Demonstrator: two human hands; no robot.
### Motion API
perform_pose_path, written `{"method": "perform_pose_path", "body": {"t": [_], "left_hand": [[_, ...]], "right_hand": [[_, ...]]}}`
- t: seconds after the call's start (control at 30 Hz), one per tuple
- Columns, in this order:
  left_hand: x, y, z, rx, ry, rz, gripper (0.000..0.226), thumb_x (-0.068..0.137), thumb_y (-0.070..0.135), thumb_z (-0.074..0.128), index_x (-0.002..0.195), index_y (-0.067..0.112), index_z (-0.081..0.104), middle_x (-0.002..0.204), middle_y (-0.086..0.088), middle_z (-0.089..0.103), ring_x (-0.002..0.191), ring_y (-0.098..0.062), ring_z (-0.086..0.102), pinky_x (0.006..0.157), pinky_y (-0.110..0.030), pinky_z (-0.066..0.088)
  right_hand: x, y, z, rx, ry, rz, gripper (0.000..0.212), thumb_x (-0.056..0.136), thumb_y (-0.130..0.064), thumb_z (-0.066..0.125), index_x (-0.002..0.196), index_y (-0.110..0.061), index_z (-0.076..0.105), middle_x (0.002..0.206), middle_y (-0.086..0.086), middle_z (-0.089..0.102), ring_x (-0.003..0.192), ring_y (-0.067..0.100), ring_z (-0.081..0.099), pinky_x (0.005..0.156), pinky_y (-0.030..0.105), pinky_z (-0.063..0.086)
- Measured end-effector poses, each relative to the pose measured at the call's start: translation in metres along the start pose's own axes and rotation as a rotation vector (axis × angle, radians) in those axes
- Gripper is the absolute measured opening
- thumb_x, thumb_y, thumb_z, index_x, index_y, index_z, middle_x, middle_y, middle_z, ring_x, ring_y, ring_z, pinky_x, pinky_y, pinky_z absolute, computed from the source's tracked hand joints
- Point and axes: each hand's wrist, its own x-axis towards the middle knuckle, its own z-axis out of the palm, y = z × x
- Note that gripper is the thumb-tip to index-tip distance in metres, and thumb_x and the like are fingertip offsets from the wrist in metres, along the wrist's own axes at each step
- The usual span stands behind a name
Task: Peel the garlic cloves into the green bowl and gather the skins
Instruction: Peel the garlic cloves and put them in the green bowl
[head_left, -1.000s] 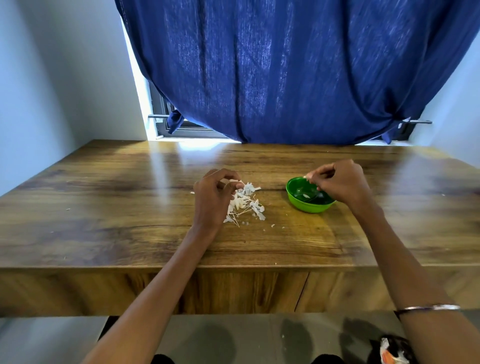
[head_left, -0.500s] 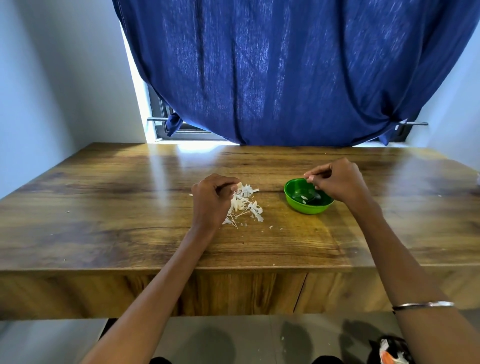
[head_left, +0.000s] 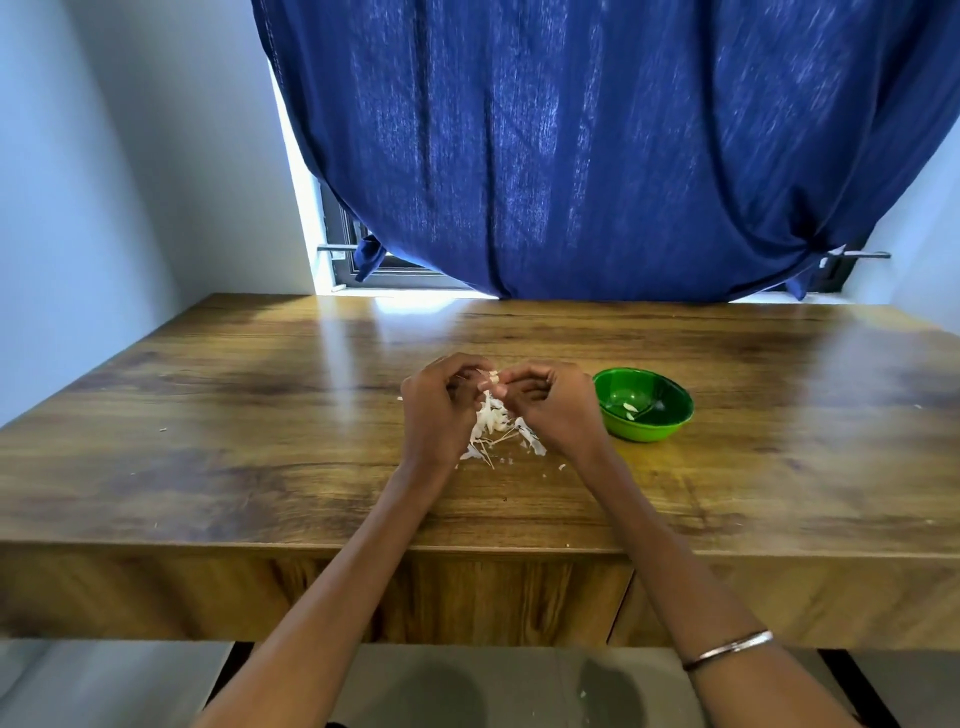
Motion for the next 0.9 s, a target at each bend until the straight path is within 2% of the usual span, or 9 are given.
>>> {"method": "perform_pose_path", "body": {"t": [0.1, 0.23, 0.37, 0.53, 0.63, 0.73, 0.9], "left_hand": [[-0.001, 0.000, 0.001, -0.037, -0.009, -0.050, 0.026, 0.084, -0.012, 0.072, 0.095, 0.012, 0.076, 0.080, 0.008, 0.074, 0.072, -0.006, 0.073, 0.065, -0.027, 0.062], [0.000, 0.001, 0.001, -0.067, -0.011, -0.051, 0.012, 0.089, -0.001, 0.073, 0.095, 0.009, 0.078, 0.084, 0.002, 0.077, 0.072, -0.008, 0.073, 0.069, -0.029, 0.062], [-0.002, 0.006, 0.000, -0.080, 0.001, -0.056, 0.012, 0.084, 0.005, 0.081, 0.094, 0.010, 0.080, 0.085, 0.005, 0.078, 0.076, -0.006, 0.074, 0.072, -0.027, 0.062], [-0.003, 0.009, -0.002, -0.125, 0.107, -0.045, 0.015, 0.079, 0.000, 0.081, 0.081, 0.014, 0.079, 0.079, 0.010, 0.074, 0.075, -0.008, 0.072, 0.068, -0.031, 0.061], [-0.002, 0.007, -0.001, -0.045, 0.110, 0.040, 0.023, 0.076, -0.011, 0.076, 0.077, 0.012, 0.076, 0.078, 0.012, 0.070, 0.075, -0.001, 0.069, 0.068, -0.019, 0.055], [-0.003, 0.006, 0.000, 0.068, 0.130, 0.178, 0.023, 0.072, -0.020, 0.072, 0.074, 0.003, 0.074, 0.077, 0.002, 0.069, 0.074, -0.002, 0.066, 0.068, -0.007, 0.047], [-0.005, 0.002, 0.000, 0.166, 0.140, 0.341, 0.018, 0.078, -0.016, 0.068, 0.077, 0.001, 0.074, 0.081, -0.004, 0.070, 0.072, -0.013, 0.068, 0.064, -0.024, 0.056]], "right_hand": [[-0.002, 0.000, 0.004, 0.089, 0.007, -0.006, 0.005, 0.087, -0.010, 0.077, 0.088, -0.015, 0.077, 0.070, -0.013, 0.074, 0.059, 0.005, 0.068, 0.059, 0.017, 0.053], [-0.001, 0.005, 0.005, 0.207, 0.047, -0.001, 0.009, 0.088, -0.009, 0.076, 0.084, -0.017, 0.078, 0.081, -0.001, 0.079, 0.070, 0.021, 0.073, 0.069, 0.031, 0.062], [0.001, 0.007, 0.007, 0.314, 0.073, 0.074, 0.009, 0.089, 0.000, 0.073, 0.085, -0.008, 0.075, 0.074, -0.001, 0.077, 0.065, 0.008, 0.071, 0.065, 0.021, 0.058], [-0.001, 0.004, 0.012, 0.322, 0.055, 0.128, 0.004, 0.092, -0.009, 0.071, 0.090, -0.008, 0.075, 0.078, 0.002, 0.077, 0.063, 0.006, 0.069, 0.065, 0.021, 0.058], [-0.001, 0.002, 0.014, 0.330, 0.010, 0.145, 0.014, 0.095, -0.009, 0.067, 0.084, -0.014, 0.074, 0.072, -0.007, 0.075, 0.062, 0.004, 0.066, 0.065, 0.019, 0.057], [-0.003, 0.003, 0.015, 0.386, -0.019, 0.218, 0.015, 0.096, -0.010, 0.066, 0.083, -0.012, 0.074, 0.069, -0.005, 0.073, 0.064, 0.008, 0.063, 0.068, 0.022, 0.058], [-0.003, 0.005, 0.014, 0.559, -0.045, 0.287, 0.008, 0.094, -0.007, 0.067, 0.097, -0.002, 0.071, 0.078, 0.004, 0.073, 0.071, 0.010, 0.066, 0.073, 0.020, 0.058]]}}
